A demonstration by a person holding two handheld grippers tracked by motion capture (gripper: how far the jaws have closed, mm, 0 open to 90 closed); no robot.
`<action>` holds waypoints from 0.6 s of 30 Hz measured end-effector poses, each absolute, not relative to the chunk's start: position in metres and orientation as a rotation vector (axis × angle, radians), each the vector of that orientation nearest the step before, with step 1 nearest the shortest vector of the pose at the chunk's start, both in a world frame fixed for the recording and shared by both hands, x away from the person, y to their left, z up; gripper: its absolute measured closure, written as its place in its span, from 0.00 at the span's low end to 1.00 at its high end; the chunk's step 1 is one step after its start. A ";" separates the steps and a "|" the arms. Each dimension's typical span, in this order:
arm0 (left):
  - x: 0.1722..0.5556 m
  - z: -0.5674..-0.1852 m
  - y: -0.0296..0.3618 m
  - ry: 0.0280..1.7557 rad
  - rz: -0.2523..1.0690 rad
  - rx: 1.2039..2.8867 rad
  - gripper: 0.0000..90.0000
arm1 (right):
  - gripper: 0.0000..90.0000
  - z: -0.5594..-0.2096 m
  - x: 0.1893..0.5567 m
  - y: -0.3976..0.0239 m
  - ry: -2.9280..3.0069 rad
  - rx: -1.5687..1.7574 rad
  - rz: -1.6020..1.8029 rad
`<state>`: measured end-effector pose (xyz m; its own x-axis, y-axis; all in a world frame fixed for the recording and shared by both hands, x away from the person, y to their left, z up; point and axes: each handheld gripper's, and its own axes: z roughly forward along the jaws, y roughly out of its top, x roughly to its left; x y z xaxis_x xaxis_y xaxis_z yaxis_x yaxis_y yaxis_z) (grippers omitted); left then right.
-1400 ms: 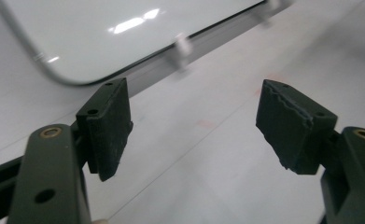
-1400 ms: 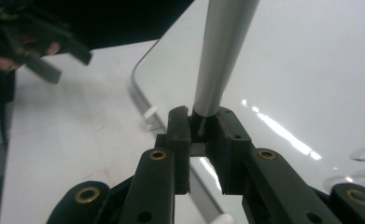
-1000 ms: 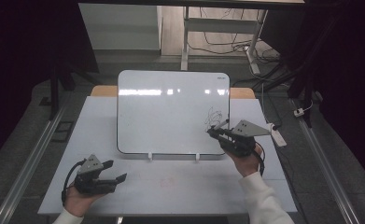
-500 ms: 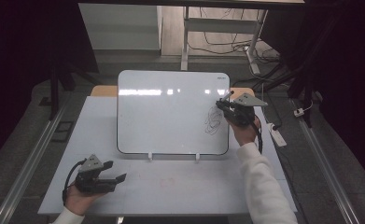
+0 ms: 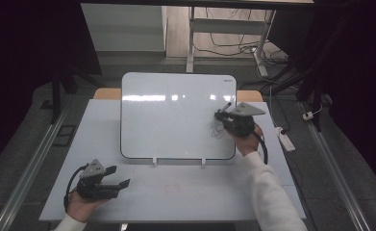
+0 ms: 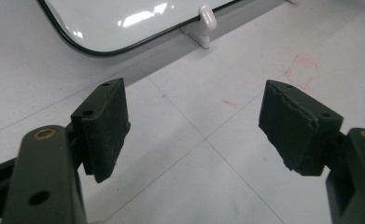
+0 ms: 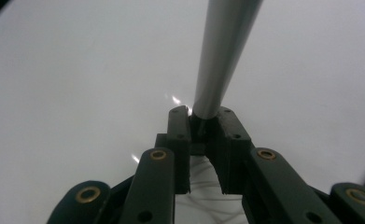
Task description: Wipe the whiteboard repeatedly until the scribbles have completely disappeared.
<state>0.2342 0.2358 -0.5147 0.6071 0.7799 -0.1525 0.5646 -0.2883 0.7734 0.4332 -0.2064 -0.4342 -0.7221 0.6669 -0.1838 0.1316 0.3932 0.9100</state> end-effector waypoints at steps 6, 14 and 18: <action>0.237 -0.516 0.235 1.070 0.309 1.987 0.27 | 0.86 -0.423 0.445 -0.214 2.008 0.817 1.349; 0.238 -0.517 0.236 1.067 0.307 1.988 0.27 | 0.86 -0.427 0.441 -0.214 2.046 0.827 1.372; 0.237 -0.516 0.235 1.057 0.311 1.985 0.27 | 0.86 -0.443 0.420 -0.194 2.223 0.625 1.253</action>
